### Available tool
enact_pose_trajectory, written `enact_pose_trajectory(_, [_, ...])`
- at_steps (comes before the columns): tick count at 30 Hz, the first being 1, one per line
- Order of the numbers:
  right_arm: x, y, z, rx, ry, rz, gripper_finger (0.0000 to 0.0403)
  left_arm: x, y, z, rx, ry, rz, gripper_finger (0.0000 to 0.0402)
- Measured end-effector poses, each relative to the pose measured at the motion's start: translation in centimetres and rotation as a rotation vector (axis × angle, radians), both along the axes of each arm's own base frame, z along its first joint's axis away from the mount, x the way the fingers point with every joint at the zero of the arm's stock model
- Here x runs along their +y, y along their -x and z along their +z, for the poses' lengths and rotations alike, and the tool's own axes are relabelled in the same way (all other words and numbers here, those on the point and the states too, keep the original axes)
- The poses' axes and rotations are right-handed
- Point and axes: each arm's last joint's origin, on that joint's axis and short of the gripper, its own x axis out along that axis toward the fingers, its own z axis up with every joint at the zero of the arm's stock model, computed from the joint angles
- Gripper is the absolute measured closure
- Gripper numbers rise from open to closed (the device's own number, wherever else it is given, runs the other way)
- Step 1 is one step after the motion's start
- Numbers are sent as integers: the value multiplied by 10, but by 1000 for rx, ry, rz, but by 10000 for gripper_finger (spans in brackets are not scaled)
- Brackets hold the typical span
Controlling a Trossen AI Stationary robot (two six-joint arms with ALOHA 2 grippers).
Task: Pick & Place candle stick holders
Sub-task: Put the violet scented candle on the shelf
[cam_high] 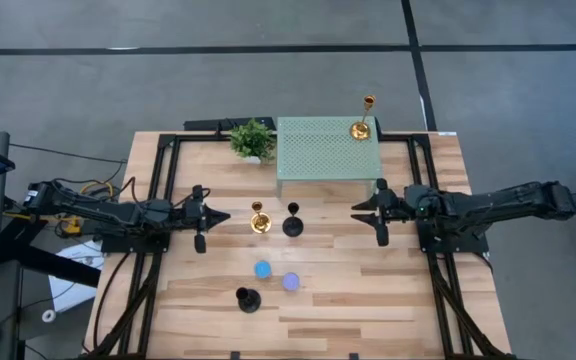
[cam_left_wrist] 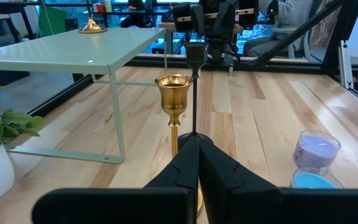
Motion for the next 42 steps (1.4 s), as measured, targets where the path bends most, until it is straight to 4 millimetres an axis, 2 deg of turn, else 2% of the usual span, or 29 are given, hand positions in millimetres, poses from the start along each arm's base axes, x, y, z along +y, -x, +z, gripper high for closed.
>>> enact_pose_trajectory(13, [0, 0, 0, 1, -1, 3, 294, 0, 0, 0, -4, 1, 0, 394])
enact_pose_trajectory(25, [0, -2, 9, -94, 0, 2, 294, 0, 0, 0, -4, 1, 0, 394])
enact_pose_trajectory(42, [0, -3, 11, -113, 6, 7, 294, 0, 0, 0, -5, 9, -1, 394])
